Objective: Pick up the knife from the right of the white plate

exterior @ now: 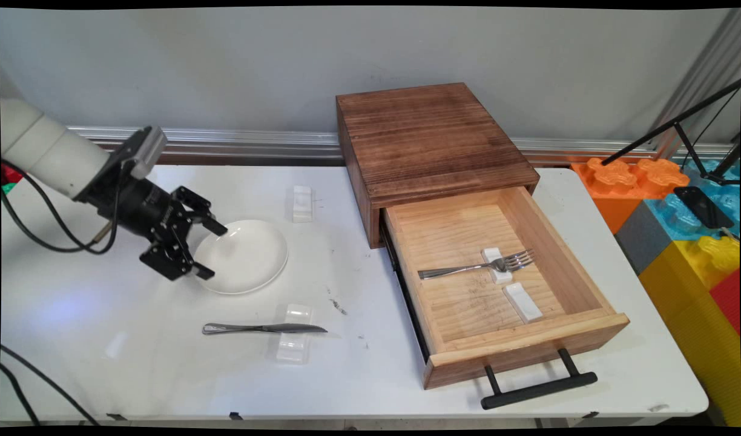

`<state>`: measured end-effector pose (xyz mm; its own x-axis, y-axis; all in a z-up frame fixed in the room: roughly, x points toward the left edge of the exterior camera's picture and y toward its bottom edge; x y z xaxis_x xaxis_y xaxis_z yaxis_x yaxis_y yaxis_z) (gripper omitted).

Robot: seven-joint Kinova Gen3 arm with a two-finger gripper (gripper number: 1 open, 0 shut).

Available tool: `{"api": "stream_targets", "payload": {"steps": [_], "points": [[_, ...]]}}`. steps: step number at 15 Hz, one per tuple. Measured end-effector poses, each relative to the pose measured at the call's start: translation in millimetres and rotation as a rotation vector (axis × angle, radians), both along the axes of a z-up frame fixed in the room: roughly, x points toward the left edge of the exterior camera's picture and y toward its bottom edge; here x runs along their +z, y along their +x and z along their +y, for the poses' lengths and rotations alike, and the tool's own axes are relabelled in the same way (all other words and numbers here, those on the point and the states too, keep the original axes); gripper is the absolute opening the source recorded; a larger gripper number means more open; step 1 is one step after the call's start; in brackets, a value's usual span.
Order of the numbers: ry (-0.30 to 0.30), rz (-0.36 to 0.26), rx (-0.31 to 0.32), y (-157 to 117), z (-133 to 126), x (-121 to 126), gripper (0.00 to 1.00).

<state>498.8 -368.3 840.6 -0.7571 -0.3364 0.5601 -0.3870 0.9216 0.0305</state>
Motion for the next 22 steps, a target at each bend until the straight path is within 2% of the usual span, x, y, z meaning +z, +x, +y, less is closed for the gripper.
{"api": "stream_targets", "payload": {"steps": [7,11,22], "points": [[-0.007,0.055,-0.096,-19,12,-31,1.0],[0.002,0.073,-0.13,-28,19,-47,1.0],[-0.002,0.082,-0.177,-53,23,-89,1.0]]}}
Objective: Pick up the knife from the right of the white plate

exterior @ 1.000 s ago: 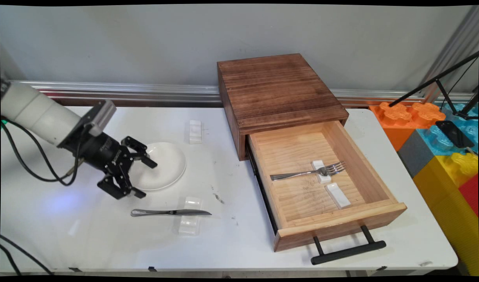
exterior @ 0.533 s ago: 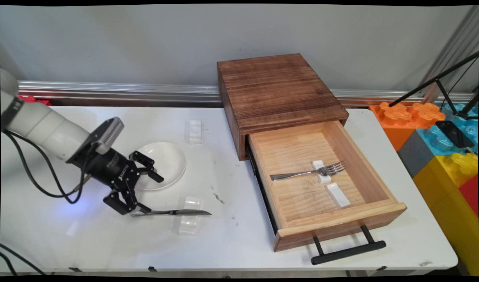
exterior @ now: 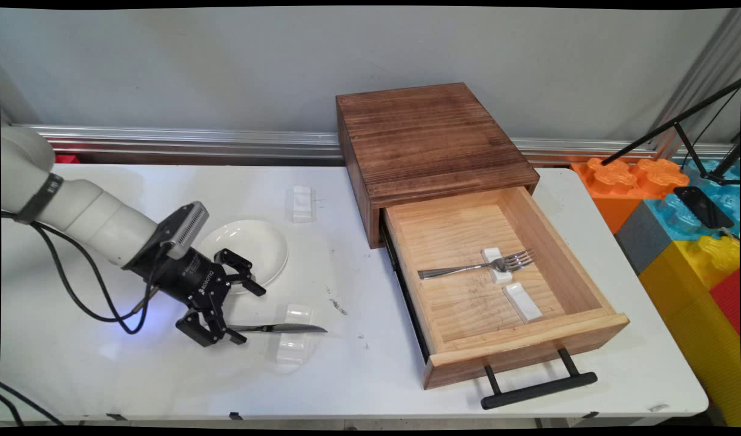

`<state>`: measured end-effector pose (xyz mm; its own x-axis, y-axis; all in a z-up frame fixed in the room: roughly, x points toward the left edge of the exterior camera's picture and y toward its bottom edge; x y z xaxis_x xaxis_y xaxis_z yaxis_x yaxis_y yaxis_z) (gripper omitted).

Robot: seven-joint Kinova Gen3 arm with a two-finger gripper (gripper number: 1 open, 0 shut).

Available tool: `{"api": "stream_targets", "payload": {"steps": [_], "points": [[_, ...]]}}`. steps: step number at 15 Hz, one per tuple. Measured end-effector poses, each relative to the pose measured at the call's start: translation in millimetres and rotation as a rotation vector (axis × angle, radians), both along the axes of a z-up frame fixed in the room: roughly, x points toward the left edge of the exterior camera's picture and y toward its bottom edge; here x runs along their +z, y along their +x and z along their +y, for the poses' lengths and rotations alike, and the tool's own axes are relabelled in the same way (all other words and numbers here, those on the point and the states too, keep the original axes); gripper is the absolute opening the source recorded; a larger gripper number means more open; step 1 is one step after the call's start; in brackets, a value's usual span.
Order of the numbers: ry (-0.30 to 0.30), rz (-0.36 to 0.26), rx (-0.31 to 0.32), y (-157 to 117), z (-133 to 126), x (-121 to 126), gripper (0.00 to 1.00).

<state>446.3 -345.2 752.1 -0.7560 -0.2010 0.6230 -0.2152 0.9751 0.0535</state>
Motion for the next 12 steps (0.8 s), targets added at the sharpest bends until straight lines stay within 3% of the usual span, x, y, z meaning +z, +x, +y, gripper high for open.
{"api": "stream_targets", "payload": {"steps": [12], "points": [[-0.01,-0.027,-0.002,-10,1,-14,1.0]]}}
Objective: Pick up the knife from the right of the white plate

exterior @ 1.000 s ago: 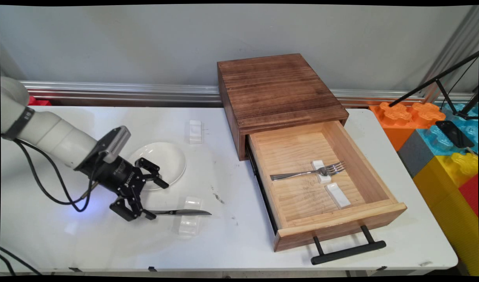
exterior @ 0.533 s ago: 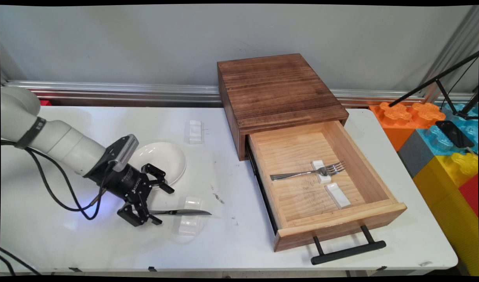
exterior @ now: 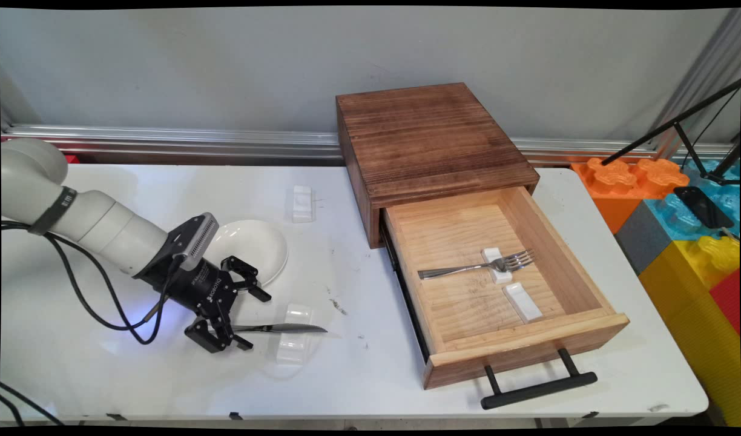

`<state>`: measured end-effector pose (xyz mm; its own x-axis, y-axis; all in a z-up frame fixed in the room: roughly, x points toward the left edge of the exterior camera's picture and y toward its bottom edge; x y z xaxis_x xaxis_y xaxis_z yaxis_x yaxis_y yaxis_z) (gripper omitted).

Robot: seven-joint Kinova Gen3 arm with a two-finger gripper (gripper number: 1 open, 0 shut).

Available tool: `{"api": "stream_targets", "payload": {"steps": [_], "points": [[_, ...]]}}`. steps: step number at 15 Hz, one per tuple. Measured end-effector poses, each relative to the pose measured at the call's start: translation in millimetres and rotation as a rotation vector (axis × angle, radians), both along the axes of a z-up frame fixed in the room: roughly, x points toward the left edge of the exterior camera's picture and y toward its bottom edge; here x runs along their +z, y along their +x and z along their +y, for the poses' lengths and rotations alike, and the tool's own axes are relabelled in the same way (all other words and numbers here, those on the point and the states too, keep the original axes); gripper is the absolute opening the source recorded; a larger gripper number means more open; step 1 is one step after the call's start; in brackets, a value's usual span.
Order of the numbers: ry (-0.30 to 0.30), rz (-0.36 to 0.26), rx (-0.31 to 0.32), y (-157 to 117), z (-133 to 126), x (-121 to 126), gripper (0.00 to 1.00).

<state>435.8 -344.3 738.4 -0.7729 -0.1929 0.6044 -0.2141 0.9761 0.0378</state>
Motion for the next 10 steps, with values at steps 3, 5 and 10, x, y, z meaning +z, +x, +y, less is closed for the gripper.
{"api": "stream_targets", "payload": {"steps": [3,5,10], "points": [[0.0,-0.006,0.0,-1.1,0.1,-1.4,1.0],[0.0,-0.012,0.0,-2.0,-0.8,-2.5,1.0],[0.003,-0.023,-0.002,-2.9,-3.0,-3.7,0.0]]}}
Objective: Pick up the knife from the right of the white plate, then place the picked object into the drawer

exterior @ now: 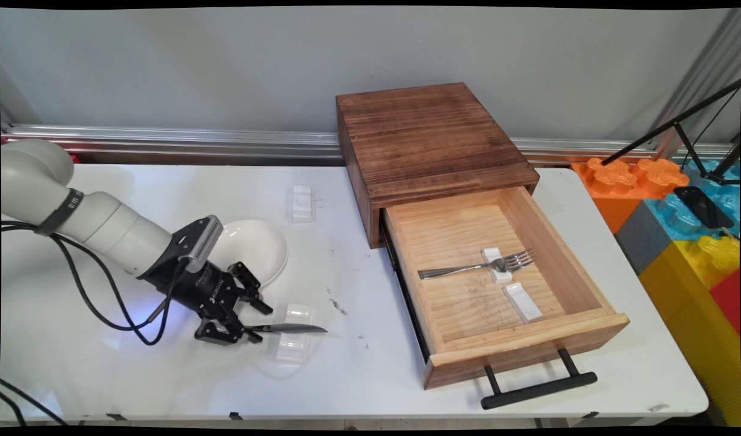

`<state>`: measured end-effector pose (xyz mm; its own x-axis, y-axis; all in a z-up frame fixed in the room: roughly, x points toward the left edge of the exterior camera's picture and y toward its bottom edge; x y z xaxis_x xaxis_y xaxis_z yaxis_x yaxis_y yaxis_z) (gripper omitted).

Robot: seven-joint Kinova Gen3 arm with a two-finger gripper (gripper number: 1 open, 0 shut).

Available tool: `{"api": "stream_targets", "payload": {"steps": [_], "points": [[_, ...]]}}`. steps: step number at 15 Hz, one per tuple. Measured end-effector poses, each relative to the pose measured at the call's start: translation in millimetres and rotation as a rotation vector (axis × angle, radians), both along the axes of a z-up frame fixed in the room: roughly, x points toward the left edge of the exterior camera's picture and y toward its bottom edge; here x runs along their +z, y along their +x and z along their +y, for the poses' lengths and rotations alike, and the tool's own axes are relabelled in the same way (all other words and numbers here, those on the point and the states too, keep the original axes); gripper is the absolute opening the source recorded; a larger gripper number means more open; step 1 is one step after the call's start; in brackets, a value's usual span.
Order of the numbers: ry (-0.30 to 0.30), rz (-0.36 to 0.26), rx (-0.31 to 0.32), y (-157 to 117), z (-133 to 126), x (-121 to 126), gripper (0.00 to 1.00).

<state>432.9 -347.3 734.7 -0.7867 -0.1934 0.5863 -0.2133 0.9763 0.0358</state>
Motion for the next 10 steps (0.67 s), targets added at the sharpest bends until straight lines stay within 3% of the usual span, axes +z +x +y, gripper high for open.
{"api": "stream_targets", "payload": {"steps": [10], "points": [[0.019,-0.025,-0.027,3.3,2.1,2.6,0.0]]}}
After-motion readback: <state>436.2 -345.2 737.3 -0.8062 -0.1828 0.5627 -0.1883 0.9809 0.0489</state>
